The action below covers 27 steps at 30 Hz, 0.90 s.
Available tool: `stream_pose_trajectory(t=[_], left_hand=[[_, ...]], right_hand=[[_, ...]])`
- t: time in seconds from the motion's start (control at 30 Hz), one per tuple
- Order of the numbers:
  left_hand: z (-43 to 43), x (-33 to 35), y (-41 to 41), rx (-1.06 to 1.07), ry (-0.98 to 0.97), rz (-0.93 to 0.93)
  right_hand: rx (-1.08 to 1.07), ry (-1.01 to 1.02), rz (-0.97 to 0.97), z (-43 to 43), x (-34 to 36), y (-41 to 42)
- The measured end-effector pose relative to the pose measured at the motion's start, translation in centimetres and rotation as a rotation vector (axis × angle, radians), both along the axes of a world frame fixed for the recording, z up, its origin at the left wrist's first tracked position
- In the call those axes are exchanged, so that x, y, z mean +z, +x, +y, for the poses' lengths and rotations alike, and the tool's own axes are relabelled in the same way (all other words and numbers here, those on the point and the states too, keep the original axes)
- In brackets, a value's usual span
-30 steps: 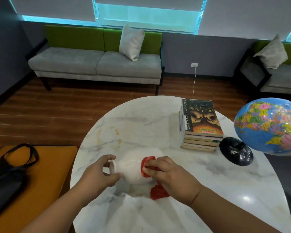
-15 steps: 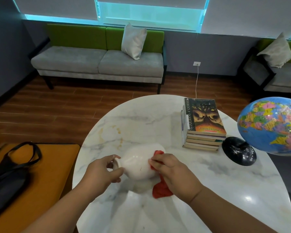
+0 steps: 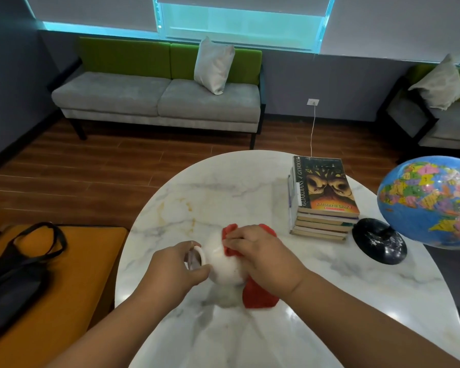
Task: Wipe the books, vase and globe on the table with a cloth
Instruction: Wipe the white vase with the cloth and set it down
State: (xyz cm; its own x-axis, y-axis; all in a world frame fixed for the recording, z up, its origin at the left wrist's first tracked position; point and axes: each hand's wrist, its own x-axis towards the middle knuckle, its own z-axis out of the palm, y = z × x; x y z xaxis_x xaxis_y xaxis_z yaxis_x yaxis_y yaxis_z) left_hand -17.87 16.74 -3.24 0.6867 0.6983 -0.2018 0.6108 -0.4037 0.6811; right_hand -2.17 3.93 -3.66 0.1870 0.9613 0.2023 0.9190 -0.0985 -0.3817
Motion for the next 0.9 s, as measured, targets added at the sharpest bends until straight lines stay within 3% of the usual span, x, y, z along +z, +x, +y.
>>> stream_pose_trajectory(t=[0.1, 0.17, 0.37, 0.57, 0.63, 0.77, 0.9], left_hand=[[-0.2, 0.2, 0.1, -0.021, 0.040, -0.015], [-0.1, 0.0, -0.1, -0.022, 0.029, -0.014], [0.0, -0.2, -0.4, -0.020, 0.018, -0.013], [-0.1, -0.2, -0.1, -0.021, 0.049, -0.036], [0.0, -0.2, -0.2, -0.023, 0.034, -0.031], [-0.1, 0.1, 0.1, -0.030, 0.052, -0.036], [-0.1, 0.0, 0.2, -0.018, 0.065, -0.052]], right_hand=[[0.282, -0.015, -0.123, 1.2, 0.8, -0.8], [0.337, -0.051, -0.136, 0.6, 0.9, 0.2], [0.009, -0.100, -0.035, -0.5, 1.2, 2.8], [0.359, -0.094, -0.107, 0.2, 1.1, -1.0], [0.336, -0.056, -0.114, -0.6, 0.9, 0.7], [0.086, -0.010, -0.055, 0.0, 1.7, 1.7], [0.276, -0.069, -0.081, 0.7, 2.0, -1.3]])
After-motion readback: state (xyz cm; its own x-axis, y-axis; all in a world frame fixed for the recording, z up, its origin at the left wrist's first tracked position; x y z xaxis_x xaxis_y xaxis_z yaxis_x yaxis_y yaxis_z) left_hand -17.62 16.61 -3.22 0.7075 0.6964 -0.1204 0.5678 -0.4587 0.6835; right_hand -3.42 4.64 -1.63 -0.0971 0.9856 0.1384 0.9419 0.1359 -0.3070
